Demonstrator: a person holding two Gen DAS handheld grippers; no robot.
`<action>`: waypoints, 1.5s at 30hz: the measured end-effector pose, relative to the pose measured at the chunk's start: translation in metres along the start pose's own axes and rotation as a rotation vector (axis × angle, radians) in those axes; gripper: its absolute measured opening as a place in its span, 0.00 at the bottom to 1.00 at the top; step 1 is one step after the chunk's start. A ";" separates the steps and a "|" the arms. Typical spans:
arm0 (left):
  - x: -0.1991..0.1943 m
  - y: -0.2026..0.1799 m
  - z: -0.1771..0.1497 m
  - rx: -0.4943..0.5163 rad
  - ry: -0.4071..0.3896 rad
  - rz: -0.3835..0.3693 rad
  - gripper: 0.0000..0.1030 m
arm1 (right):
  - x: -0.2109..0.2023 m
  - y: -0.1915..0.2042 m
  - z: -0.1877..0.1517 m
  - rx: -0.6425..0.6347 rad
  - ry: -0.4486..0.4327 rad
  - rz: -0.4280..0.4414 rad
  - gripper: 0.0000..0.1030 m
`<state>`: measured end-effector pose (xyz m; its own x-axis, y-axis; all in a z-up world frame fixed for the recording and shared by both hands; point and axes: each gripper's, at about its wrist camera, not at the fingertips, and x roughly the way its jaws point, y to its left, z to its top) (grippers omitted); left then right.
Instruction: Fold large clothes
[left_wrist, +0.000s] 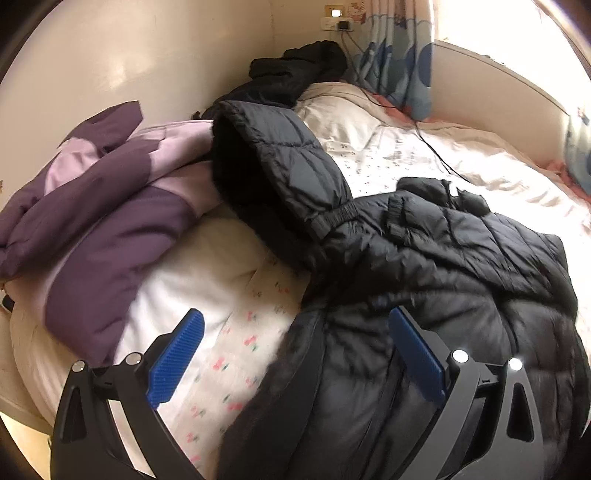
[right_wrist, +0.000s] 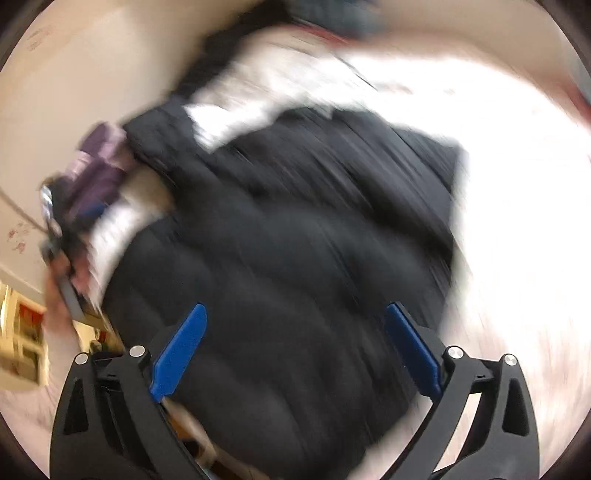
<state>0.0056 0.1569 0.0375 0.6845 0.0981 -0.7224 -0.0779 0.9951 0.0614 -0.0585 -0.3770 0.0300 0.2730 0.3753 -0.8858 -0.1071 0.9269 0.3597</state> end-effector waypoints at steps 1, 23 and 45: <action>-0.008 0.008 -0.011 0.003 0.016 -0.005 0.93 | 0.005 -0.025 -0.031 0.077 0.044 0.032 0.91; 0.014 0.073 -0.149 -0.016 0.375 -0.001 0.88 | 0.061 -0.052 -0.105 0.148 -0.025 0.373 0.13; -0.006 0.083 -0.150 0.054 0.487 -0.311 0.05 | 0.000 -0.115 -0.165 0.210 0.006 0.247 0.16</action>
<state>-0.1142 0.2367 -0.0564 0.2561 -0.2040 -0.9449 0.1196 0.9766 -0.1785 -0.2038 -0.4833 -0.0602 0.2573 0.5897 -0.7655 0.0301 0.7869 0.6163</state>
